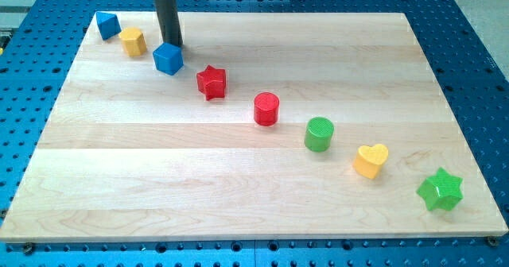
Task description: Move the blue cube towards the bottom left side of the board
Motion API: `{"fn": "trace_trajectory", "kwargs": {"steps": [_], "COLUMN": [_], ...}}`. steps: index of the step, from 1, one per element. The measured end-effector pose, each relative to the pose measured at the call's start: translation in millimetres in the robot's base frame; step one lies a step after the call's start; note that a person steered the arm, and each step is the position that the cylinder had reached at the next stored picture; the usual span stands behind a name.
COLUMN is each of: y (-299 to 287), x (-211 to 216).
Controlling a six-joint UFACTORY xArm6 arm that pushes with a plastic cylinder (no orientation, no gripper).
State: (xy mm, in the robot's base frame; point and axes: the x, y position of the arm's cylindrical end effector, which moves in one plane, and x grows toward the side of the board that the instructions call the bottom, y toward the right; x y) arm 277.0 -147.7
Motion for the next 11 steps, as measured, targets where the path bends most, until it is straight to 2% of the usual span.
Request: {"fn": "trace_trajectory", "kwargs": {"steps": [2,3,4,5,6,7,8,9,10,11], "y": [-48,-83,-32,44,-26,-49,-12,20,9,24], "x": [27,6,4,4,62,154,176,218,258,275]}}
